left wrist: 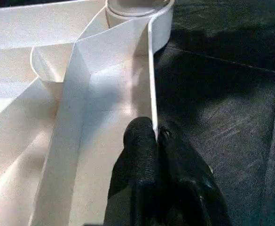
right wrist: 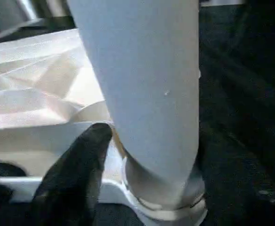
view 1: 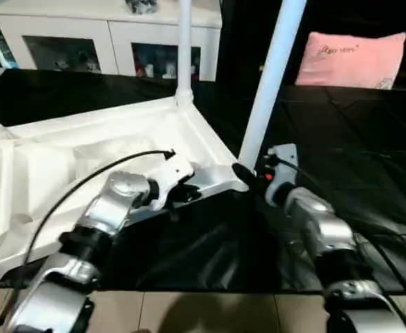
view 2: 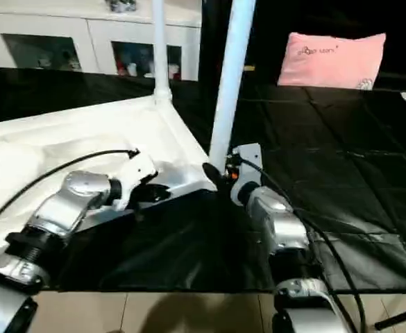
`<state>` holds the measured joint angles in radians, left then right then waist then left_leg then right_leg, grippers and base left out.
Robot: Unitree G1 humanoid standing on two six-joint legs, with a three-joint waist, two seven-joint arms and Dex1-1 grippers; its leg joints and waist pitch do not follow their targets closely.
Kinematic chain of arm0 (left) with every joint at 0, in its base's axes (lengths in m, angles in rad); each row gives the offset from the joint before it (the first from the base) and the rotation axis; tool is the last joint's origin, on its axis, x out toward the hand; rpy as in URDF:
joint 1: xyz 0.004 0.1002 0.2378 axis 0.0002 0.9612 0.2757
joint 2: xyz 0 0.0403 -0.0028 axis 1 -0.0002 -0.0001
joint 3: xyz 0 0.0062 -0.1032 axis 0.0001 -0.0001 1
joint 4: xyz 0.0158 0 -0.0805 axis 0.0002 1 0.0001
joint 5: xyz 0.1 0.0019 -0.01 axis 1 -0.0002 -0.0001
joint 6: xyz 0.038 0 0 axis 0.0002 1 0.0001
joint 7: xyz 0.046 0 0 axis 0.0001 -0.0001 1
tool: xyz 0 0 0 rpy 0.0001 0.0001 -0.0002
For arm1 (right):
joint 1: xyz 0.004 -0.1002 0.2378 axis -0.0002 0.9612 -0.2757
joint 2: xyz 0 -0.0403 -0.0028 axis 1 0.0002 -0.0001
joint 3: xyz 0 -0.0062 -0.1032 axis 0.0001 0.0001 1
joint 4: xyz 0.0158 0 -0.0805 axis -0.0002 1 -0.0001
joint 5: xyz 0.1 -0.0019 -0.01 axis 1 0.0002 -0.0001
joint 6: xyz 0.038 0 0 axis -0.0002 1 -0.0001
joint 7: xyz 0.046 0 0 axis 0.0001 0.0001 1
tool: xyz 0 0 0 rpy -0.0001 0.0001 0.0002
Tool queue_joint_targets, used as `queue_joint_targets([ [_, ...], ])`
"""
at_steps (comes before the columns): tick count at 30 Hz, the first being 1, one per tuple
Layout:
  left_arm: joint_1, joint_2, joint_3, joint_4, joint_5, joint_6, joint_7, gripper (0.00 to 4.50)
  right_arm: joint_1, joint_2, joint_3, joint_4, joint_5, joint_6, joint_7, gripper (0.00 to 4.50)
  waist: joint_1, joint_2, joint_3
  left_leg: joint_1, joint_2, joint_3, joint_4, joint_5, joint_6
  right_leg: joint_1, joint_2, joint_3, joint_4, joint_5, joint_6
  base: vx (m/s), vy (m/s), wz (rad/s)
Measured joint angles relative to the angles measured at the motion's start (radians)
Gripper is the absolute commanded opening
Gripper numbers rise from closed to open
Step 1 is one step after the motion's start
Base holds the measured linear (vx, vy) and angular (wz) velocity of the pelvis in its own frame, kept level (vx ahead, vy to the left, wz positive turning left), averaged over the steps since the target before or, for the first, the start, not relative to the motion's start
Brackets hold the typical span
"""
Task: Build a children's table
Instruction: Rotate leg to tighten
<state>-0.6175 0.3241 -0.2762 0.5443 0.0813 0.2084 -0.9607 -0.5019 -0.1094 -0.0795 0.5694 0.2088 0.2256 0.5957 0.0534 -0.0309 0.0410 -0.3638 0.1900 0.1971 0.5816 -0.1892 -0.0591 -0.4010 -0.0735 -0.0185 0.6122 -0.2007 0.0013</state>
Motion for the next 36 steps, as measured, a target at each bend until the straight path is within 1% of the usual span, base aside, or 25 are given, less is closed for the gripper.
queue_joint_targets([
  [3,0.001,0.018,-0.005,-0.001,0.002,-0.030,-0.032,0.00,0.023,-0.055,0.013,-0.024,0.016,-0.002,0.086,3.55,0.006,0.001,0.000,-0.003,0.001,0.000,0.000,0.003,0.005,-0.003,0.001,-0.002,0.000,0.000,0.000,0.000,0.000,0.00],
  [5,0.009,0.038,-0.006,-0.004,-0.003,-0.054,-0.072,0.00,0.048,-0.112,0.049,-0.055,0.020,-0.005,0.186,3.85,0.008,0.002,0.001,-0.003,0.001,0.000,0.000,0.003,0.005,-0.003,0.000,-0.002,-0.001,0.000,0.000,0.000,0.000,0.00],
  [7,0.019,0.066,-0.011,-0.008,-0.011,-0.090,-0.123,0.00,0.070,-0.175,0.077,-0.083,0.024,-0.011,0.289,3.93,0.008,0.002,0.001,-0.004,0.001,0.000,0.000,0.002,0.004,-0.002,0.000,-0.002,-0.001,0.000,0.000,0.000,0.000,0.00],
  [8,0.024,0.082,-0.016,-0.006,-0.018,-0.112,-0.149,0.00,0.077,-0.210,0.092,-0.096,0.024,-0.013,0.348,4.09,0.008,0.002,0.001,-0.003,0.001,0.000,0.001,0.000,0.000,-0.002,0.000,-0.002,-0.001,0.000,0.000,0.000,0.000,0.00],
  [11,0.027,0.115,-0.029,0.006,-0.027,-0.164,-0.210,0.00,0.085,-0.276,0.131,-0.114,0.016,-0.023,0.465,4.38,0.008,0.002,0.002,-0.003,0.002,0.000,0.002,0.000,0.000,-0.002,0.000,-0.002,0.000,0.000,0.000,0.000,0.000,0.00],
  [13,0.027,0.136,-0.036,0.011,-0.036,-0.192,-0.256,0.00,0.091,-0.326,0.161,-0.135,0.016,-0.028,0.551,4.38,0.011,0.002,0.002,-0.003,0.002,0.000,0.003,0.000,0.000,-0.002,0.000,-0.002,0.000,0.000,0.000,0.000,0.000,0.00],
  [15,0.027,0.152,-0.036,0.016,-0.042,-0.206,-0.300,0.00,0.092,-0.353,0.169,-0.143,0.016,-0.036,0.608,4.38,0.013,0.002,0.002,-0.003,0.002,0.000,0.003,0.000,0.000,-0.002,0.000,-0.002,0.000,0.000,0.000,0.000,0.000,0.00],
  [19,0.027,0.180,-0.046,0.013,-0.049,-0.223,-0.371,0.00,0.092,-0.373,0.212,-0.154,0.010,-0.054,0.666,4.38,0.024,0.002,0.002,-0.003,0.002,0.001,0.004,0.000,0.000,-0.002,0.000,-0.002,0.001,0.000,0.000,0.000,0.000,0.00],
  [21,0.027,0.190,-0.051,0.010,-0.049,-0.229,-0.400,0.00,0.092,-0.375,0.224,-0.153,0.002,-0.081,0.686,4.38,0.031,0.002,0.002,-0.003,0.002,0.001,0.004,0.000,0.000,-0.002,0.000,-0.002,0.001,0.000,0.000,0.000,0.000,0.00],
  [25,0.027,0.209,-0.060,0.009,-0.058,-0.239,-0.450,0.00,0.065,-0.373,0.238,-0.118,-0.009,-0.090,0.701,4.38,0.035,0.002,0.002,-0.003,0.002,0.001,0.004,0.000,0.000,-0.002,0.000,-0.002,0.002,0.000,0.000,0.000,0.000,0.00],
  [26,0.028,0.214,-0.066,0.001,-0.061,-0.237,-0.461,0.00,0.059,-0.372,0.239,-0.113,-0.009,-0.093,0.704,4.22,0.035,0.002,0.002,-0.003,0.002,0.001,0.004,0.000,0.000,-0.002,0.000,-0.002,0.002,0.000,0.000,0.000,0.000,0.00],
  [27,0.029,0.217,-0.070,-0.007,-0.062,-0.237,-0.470,0.00,0.057,-0.370,0.239,-0.111,-0.008,-0.095,0.711,4.22,0.036,0.002,0.002,-0.003,0.002,0.001,0.004,0.000,0.000,-0.002,0.000,-0.002,0.002,0.000,0.000,0.000,0.000,0.00],
  [28,0.032,0.218,-0.074,-0.014,-0.063,-0.236,-0.476,0.00,0.055,-0.368,0.241,-0.109,-0.008,-0.097,0.719,4.12,0.037,0.002,0.002,-0.003,0.002,0.001,0.004,0.000,0.000,-0.002,0.000,-0.002,0.001,0.000,0.000,0.000,0.000,0.00],
  [29,0.036,0.219,-0.075,-0.022,-0.064,-0.236,-0.480,0.00,0.055,-0.364,0.246,-0.106,-0.006,-0.096,0.734,3.94,0.039,0.002,0.002,-0.004,0.002,0.001,0.004,0.000,0.000,-0.002,0.000,-0.002,0.001,0.000,0.000,0.000,0.000,0.00],
  [31,0.038,0.219,-0.077,-0.026,-0.064,-0.236,-0.487,0.00,0.054,-0.362,0.254,-0.101,-0.004,-0.094,0.753,3.85,0.041,0.002,0.002,-0.004,0.002,0.001,0.005,0.000,0.000,-0.002,0.000,-0.002,0.001,0.000,0.000,0.000,0.000,0.00],
  [32,0.039,0.219,-0.077,-0.028,-0.064,-0.236,-0.491,0.00,0.054,-0.362,0.255,-0.096,-0.001,-0.094,0.765,3.66,0.041,0.002,0.002,-0.004,0.002,0.001,0.005,0.000,0.001,-0.002,0.000,-0.002,0.002,0.000,0.000,0.000,0.000,0.00],
  [34,0.039,0.219,-0.078,-0.028,-0.064,-0.237,-0.494,0.00,0.054,-0.362,0.256,-0.095,0.006,-0.094,0.775,3.59,0.041,0.002,0.002,-0.004,0.002,0.001,0.006,0.000,0.001,-0.002,-0.001,-0.002,0.002,0.000,0.000,0.000,0.000,0.00],
  [35,0.039,0.219,-0.079,-0.028,-0.063,-0.238,-0.494,0.00,0.054,-0.362,0.257,-0.095,0.017,-0.086,0.790,3.44,0.041,0.002,0.002,-0.004,0.002,0.001,0.006,0.000,0.001,-0.002,-0.001,-0.002,0.003,0.000,0.000,0.000,0.000,0.00],
  [36,0.039,0.219,-0.080,-0.028,-0.063,-0.239,-0.494,0.00,0.052,-0.361,0.260,-0.095,0.020,-0.080,0.799,3.44,0.041,0.002,0.002,-0.004,0.002,0.001,0.006,0.000,0.001,-0.002,-0.001,-0.002,0.003,0.000,0.000,0.000,0.000,0.00],
])
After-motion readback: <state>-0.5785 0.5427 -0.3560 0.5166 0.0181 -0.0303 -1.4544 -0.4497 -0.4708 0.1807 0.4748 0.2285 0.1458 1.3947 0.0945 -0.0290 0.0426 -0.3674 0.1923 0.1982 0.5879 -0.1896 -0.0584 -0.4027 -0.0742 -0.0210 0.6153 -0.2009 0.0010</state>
